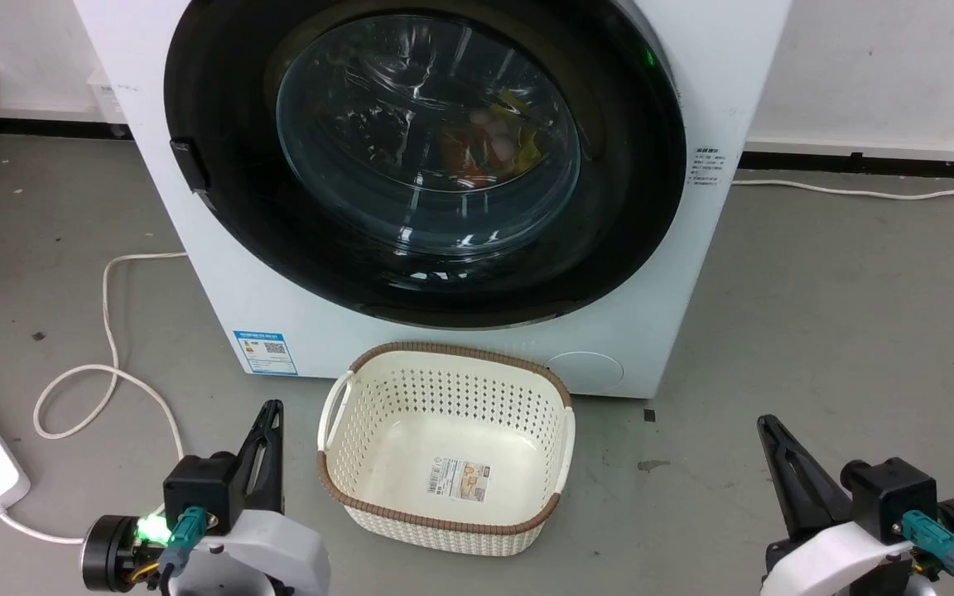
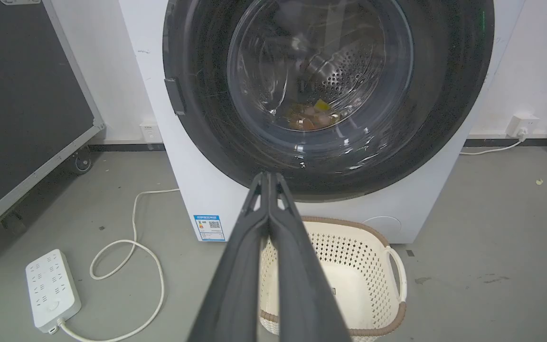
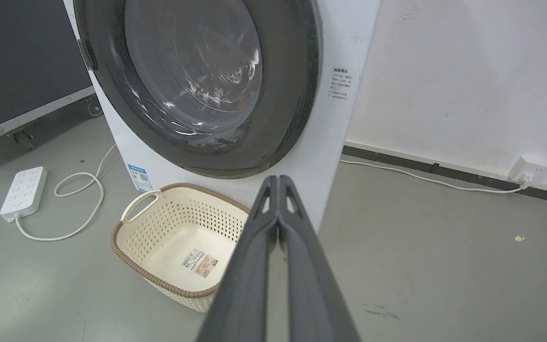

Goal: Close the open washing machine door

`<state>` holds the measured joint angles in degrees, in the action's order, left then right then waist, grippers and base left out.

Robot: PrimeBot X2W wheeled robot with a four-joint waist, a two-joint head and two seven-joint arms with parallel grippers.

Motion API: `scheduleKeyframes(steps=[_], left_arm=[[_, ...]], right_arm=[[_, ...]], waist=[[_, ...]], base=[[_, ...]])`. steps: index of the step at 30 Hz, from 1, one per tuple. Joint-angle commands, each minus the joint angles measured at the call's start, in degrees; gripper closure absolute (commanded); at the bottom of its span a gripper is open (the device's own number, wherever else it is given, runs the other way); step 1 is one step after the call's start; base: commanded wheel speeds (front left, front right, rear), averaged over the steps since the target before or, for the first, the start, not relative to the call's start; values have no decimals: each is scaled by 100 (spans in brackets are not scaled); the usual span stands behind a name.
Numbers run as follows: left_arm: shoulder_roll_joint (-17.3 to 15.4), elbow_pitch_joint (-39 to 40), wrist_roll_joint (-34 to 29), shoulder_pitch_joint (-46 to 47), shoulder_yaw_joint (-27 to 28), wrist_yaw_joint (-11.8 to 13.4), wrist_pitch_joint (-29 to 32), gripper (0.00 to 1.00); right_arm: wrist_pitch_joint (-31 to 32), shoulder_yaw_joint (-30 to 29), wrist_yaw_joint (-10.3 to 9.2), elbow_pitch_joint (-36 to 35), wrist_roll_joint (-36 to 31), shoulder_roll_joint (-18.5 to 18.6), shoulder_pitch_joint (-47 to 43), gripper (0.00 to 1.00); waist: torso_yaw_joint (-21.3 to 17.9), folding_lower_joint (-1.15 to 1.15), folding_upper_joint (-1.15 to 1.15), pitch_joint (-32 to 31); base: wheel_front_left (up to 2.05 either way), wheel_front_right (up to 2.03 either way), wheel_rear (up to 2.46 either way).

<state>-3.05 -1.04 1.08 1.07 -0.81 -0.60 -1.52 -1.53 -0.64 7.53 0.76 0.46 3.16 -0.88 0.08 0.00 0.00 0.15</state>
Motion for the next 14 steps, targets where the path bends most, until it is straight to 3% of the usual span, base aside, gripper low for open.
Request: scheduleKeyframes(steps=[1,14], left_arm=[[8,44,-67,-93,35,38,46,100],[17,104,-108,-107,81,60,152,100]], right_arm=[[47,23,-4,-52,-31,-26,75,100],[153,64,-4,-76,-46,-28,88,100]], waist=[[-1,0,0,-3],[-8,0,0,-15]], base=[[0,0,0],[0,0,0]])
